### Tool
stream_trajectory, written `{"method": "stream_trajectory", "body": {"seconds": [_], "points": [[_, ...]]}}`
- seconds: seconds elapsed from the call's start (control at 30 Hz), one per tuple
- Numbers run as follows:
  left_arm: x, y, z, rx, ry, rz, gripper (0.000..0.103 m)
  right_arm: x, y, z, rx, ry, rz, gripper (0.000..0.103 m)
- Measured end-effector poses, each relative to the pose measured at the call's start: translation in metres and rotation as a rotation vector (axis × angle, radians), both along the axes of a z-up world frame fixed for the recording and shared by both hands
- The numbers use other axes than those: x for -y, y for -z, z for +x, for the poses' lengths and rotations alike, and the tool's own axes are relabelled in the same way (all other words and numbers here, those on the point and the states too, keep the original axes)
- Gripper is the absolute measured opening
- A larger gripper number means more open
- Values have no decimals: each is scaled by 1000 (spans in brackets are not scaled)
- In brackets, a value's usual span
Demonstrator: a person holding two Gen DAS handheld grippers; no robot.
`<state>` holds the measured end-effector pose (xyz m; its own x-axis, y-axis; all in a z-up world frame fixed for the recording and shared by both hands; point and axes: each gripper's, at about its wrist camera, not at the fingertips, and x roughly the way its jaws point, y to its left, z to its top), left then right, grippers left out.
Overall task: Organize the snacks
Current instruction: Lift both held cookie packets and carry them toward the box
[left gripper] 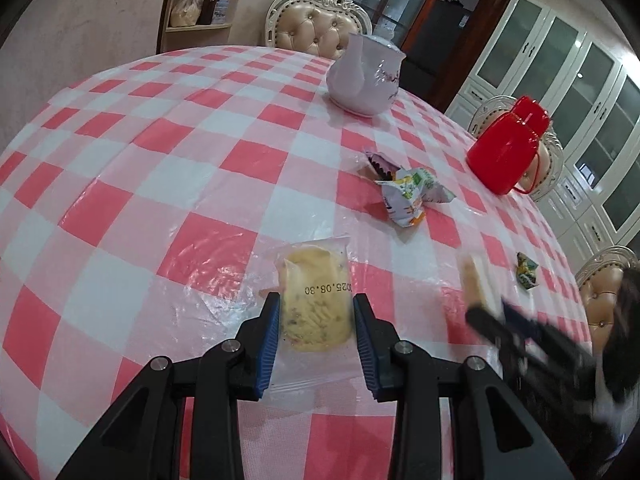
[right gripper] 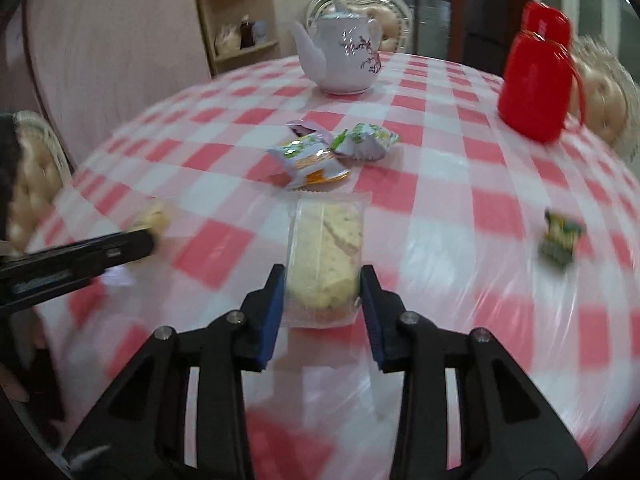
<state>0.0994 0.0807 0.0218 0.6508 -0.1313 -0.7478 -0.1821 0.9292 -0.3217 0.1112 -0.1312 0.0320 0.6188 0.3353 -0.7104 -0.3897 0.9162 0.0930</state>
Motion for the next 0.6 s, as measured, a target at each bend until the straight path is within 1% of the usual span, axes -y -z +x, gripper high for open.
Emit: {"method": "stream_trajectory", "body": {"seconds": [0.13, 0.27, 0.33, 0.37, 0.47, 0.5, 0.57, 0.6], "points": [[-1, -7, -10, 24, 8, -28, 37, 0, -6, -51, 5, 62, 93, 41], [0, -12, -38, 53, 27, -1, 37, -4, -12, -102, 34, 57, 148, 41], [-6, -10, -55, 54, 14, 12, 37, -8, -14, -118, 41, 46, 159, 41], [-12, -9, -68, 56, -8, 31, 37, -11, -14, -126, 41, 34, 166, 41], [-28, -11, -99, 69, -54, 49, 37, -23, -13, -134, 21, -10, 198, 41], [-33, -13, -109, 79, -70, 63, 37, -26, -12, -135, 13, -25, 210, 41], [-42, -17, -129, 94, -100, 121, 37, -36, -11, -138, -5, -55, 230, 41], [-47, -18, -137, 95, -106, 129, 37, -41, -10, -140, -9, -68, 234, 41]]}}
